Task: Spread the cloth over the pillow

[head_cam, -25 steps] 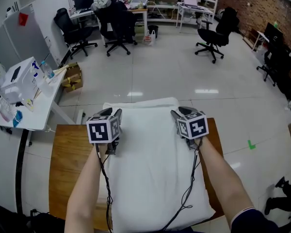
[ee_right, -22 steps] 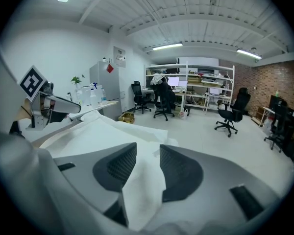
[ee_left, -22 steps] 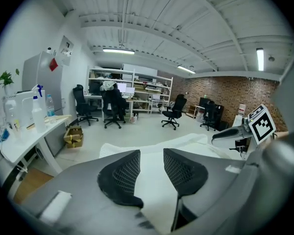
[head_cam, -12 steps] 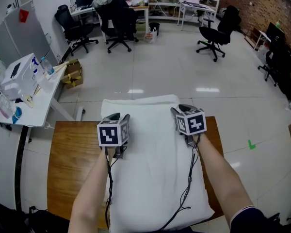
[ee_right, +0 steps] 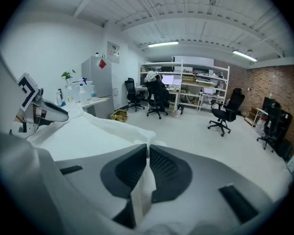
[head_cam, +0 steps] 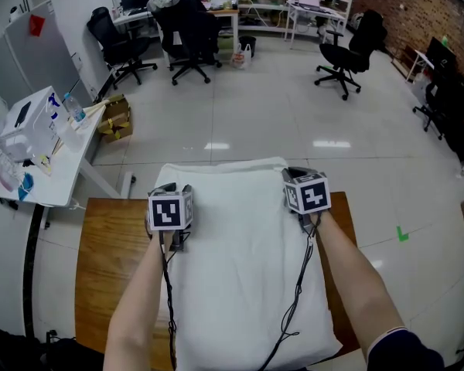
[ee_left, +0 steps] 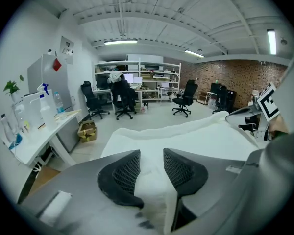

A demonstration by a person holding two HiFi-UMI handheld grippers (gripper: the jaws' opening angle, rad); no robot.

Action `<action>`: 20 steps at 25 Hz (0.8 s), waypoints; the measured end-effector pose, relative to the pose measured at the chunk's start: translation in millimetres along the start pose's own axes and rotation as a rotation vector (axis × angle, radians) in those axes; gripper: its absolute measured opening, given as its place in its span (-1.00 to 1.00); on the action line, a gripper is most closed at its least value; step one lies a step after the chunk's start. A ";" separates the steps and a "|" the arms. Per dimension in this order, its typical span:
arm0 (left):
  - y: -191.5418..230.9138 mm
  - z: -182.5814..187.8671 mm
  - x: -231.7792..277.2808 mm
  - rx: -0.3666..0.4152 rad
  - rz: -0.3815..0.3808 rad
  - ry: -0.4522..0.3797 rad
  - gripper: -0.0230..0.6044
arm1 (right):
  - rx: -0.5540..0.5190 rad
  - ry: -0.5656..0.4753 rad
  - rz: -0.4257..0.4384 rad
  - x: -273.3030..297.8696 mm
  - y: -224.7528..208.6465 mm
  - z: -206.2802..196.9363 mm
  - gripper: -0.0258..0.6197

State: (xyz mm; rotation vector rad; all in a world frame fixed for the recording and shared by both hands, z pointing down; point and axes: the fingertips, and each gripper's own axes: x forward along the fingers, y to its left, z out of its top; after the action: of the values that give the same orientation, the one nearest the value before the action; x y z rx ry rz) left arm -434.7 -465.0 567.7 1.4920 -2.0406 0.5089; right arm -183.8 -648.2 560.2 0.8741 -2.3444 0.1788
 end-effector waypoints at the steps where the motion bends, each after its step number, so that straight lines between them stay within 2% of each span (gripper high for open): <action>1: 6.6 0.6 2.1 -0.004 0.013 0.005 -0.42 | -0.004 0.000 -0.008 2.1 -3.8 2.7 -0.82; 6: 38.8 6.0 15.6 -0.028 0.074 0.013 -0.42 | -0.018 0.004 -0.054 21.9 -26.3 14.2 -0.83; 10: 53.3 8.7 27.6 -0.033 0.092 0.027 -0.42 | -0.033 0.027 -0.081 37.8 -45.8 17.4 -0.82; 20: 98.9 19.5 59.7 -0.015 0.168 0.054 -0.42 | -0.095 0.075 -0.086 81.7 -70.4 25.8 -0.82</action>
State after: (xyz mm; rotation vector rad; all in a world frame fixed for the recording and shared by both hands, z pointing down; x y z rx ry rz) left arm -546.4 -490.1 592.4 1.2910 -2.1332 0.5916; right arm -200.5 -755.5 582.5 0.9042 -2.2221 0.0629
